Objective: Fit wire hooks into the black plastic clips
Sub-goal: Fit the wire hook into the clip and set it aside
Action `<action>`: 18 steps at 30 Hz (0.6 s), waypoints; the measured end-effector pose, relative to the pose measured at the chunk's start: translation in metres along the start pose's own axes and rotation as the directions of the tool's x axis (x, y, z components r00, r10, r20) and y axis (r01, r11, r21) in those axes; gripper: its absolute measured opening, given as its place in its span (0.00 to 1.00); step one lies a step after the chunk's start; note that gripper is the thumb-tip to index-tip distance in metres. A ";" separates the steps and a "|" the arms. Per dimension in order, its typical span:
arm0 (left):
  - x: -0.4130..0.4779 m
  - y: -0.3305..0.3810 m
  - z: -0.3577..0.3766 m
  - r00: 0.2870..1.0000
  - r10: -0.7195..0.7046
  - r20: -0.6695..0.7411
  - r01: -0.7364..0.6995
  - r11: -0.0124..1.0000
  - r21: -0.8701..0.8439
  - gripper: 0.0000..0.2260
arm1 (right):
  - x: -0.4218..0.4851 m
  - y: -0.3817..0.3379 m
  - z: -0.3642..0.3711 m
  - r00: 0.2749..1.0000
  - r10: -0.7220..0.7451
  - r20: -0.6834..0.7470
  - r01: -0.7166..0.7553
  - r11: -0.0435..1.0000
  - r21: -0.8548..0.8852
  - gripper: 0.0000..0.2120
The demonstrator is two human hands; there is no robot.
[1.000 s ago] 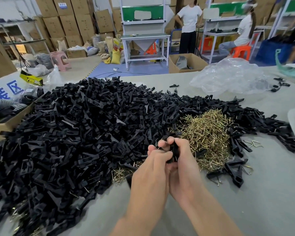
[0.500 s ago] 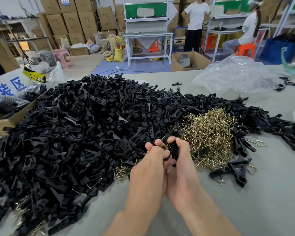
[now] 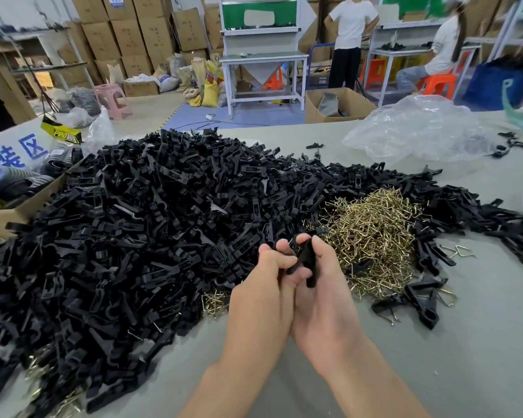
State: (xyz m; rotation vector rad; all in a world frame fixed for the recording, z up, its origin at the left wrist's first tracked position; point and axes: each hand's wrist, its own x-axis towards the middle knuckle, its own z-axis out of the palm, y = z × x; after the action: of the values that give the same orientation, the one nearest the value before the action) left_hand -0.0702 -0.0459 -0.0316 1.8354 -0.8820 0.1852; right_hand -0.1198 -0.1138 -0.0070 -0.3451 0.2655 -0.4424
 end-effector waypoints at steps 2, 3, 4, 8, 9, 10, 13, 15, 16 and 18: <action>0.002 0.000 -0.003 0.998 -0.051 -0.044 0.044 0.989 -0.140 0.06 | 0.002 0.001 -0.001 0.999 0.002 0.052 0.000 0.999 -0.044 0.10; 0.003 0.001 -0.006 0.994 -0.079 -0.070 0.062 0.975 -0.214 0.04 | 0.004 0.002 -0.002 0.996 0.004 0.086 0.004 0.995 -0.100 0.11; 0.004 0.001 -0.008 0.990 -0.115 -0.087 0.085 0.954 -0.287 0.02 | 0.005 0.004 -0.002 0.994 -0.006 0.109 0.025 0.985 -0.169 0.11; 0.005 0.002 -0.013 0.974 -0.211 -0.076 0.160 0.891 -0.425 0.05 | 0.011 0.006 -0.004 0.985 -0.105 0.138 0.145 0.934 -0.326 0.13; 0.004 0.002 -0.013 0.975 -0.214 -0.061 0.170 0.891 -0.421 0.09 | 0.012 0.005 -0.005 0.982 -0.118 0.147 0.162 0.927 -0.339 0.12; 0.003 0.002 -0.013 0.976 -0.213 -0.039 0.176 0.887 -0.428 0.11 | 0.012 0.004 -0.007 0.980 -0.125 0.153 0.172 0.922 -0.348 0.11; 0.000 0.004 -0.013 0.983 -0.182 0.019 0.172 0.880 -0.443 0.11 | 0.010 -0.004 -0.009 0.974 -0.153 0.165 0.207 0.895 -0.395 0.11; -0.002 0.006 -0.014 0.988 -0.153 0.025 0.151 0.909 -0.389 0.11 | 0.006 -0.009 -0.008 0.967 -0.188 0.174 0.248 0.852 -0.461 0.14; -0.003 0.008 -0.016 0.989 -0.143 0.027 0.143 0.916 -0.374 0.11 | 0.003 -0.012 -0.008 0.963 -0.210 0.171 0.268 0.824 -0.499 0.17; -0.006 0.010 -0.017 0.990 -0.134 0.053 0.144 0.920 -0.364 0.10 | -0.003 -0.018 -0.008 0.953 -0.252 0.166 0.302 0.770 -0.562 0.19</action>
State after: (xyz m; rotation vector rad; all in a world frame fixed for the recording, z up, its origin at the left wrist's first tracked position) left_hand -0.0766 -0.0305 -0.0196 1.5426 -0.7430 -0.0916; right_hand -0.1320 -0.1301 -0.0072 -1.0194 0.2683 -0.6357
